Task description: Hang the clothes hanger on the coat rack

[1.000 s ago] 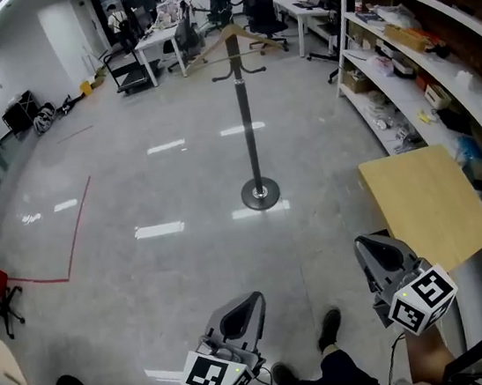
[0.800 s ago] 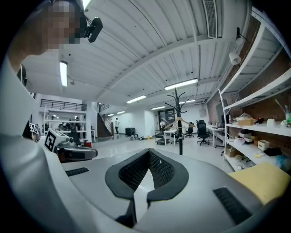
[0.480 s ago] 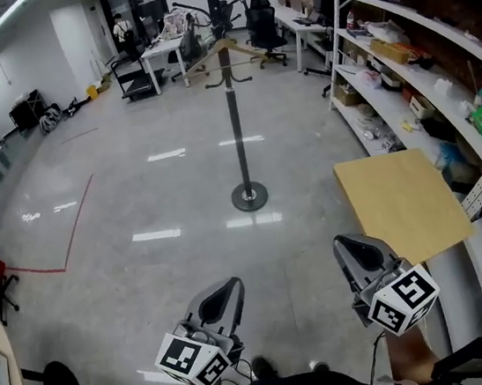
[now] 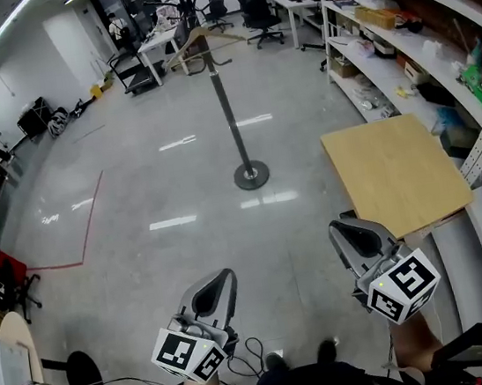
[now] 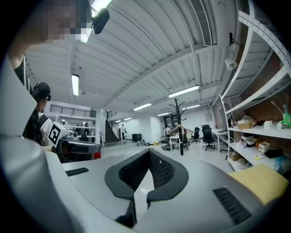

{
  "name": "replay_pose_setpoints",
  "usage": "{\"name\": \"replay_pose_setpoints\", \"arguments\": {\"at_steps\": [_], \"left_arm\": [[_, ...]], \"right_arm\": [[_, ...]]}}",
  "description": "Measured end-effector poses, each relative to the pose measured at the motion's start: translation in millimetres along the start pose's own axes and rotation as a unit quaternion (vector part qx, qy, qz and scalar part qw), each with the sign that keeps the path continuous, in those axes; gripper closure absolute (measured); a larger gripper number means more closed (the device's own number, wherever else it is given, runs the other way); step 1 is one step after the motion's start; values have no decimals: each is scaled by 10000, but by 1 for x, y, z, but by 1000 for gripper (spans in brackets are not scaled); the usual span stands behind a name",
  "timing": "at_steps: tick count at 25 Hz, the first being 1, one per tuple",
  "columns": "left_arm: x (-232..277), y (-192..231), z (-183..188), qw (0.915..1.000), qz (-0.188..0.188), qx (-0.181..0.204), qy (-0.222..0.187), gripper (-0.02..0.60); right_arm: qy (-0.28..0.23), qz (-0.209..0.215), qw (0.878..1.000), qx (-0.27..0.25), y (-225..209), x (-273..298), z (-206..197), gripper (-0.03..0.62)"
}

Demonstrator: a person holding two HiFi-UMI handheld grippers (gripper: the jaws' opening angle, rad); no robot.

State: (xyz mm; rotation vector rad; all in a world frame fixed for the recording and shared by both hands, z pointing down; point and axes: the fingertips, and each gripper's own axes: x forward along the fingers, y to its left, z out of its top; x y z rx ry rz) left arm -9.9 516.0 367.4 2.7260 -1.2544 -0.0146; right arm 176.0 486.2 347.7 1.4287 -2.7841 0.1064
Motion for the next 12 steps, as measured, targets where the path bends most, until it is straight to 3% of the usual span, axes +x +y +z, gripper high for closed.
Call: {"name": "replay_pose_setpoints", "arguments": {"at_steps": [12], "left_arm": [[-39, 20, 7, 9992, 16, -257, -296, 581]], "right_arm": [[-34, -222, 9995, -210, 41, -3, 15, 586]]}}
